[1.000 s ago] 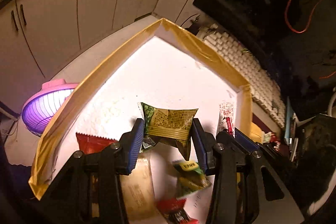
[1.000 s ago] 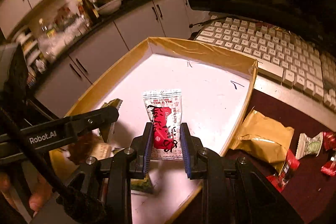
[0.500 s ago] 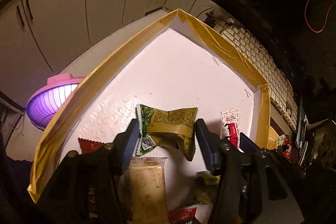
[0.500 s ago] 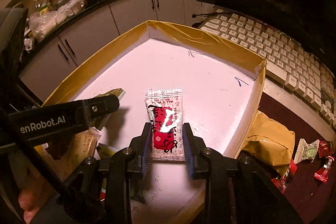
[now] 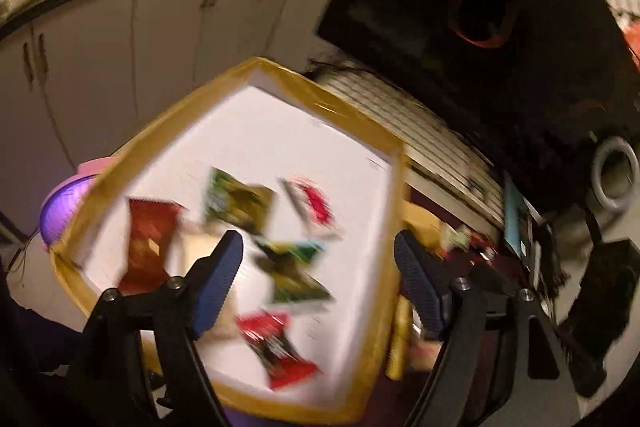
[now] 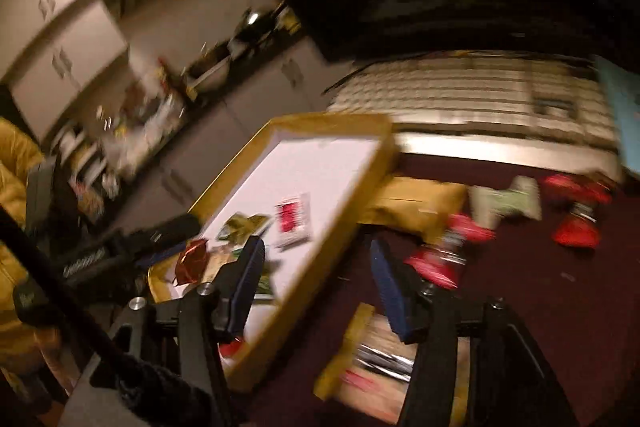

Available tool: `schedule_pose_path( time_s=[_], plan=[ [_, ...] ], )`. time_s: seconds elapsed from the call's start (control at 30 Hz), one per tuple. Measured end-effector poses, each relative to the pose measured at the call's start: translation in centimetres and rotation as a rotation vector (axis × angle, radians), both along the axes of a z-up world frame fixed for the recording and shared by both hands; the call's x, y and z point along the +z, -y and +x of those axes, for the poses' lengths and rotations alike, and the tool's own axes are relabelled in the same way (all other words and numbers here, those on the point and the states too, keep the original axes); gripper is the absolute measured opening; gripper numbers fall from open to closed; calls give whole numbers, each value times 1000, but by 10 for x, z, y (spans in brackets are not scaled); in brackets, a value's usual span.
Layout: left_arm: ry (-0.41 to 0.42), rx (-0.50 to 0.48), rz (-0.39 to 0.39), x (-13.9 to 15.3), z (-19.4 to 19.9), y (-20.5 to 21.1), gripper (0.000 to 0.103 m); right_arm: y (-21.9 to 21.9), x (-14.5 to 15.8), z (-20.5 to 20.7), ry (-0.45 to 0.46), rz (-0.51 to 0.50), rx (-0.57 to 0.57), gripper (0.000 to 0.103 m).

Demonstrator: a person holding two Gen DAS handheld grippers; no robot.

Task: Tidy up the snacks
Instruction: 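Move the right tool to a red wrapper while the left tool approaches the large cake bar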

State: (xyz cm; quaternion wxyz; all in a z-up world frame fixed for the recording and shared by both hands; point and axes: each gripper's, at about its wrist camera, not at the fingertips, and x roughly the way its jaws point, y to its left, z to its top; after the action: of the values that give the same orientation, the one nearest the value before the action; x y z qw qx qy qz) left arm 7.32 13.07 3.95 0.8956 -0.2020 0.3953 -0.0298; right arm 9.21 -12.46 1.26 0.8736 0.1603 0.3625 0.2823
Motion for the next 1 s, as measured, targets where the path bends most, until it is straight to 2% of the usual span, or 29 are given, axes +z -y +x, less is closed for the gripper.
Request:
schedule_pose_path(
  time_s=[0.17,0.27,0.37,0.6,0.93,1.0],
  plan=[
    [-8,-153,12,1,-9,52,78,69,-11,-1,-40,45,-166,55],
    [-12,-207,38,0,-7,75,78,101,-16,7,-79,60,-276,55],
    [-34,-254,40,-3,-5,94,78,121,-22,15,-117,81,-337,54],
    [-47,-301,87,-4,-9,115,78,144,-34,31,-182,106,-378,48],
    [-57,-312,116,-8,-4,126,78,138,-55,62,-275,86,-385,40],
    [-62,-316,116,-9,-2,127,78,134,-60,66,-275,59,-381,34]
  ],
)
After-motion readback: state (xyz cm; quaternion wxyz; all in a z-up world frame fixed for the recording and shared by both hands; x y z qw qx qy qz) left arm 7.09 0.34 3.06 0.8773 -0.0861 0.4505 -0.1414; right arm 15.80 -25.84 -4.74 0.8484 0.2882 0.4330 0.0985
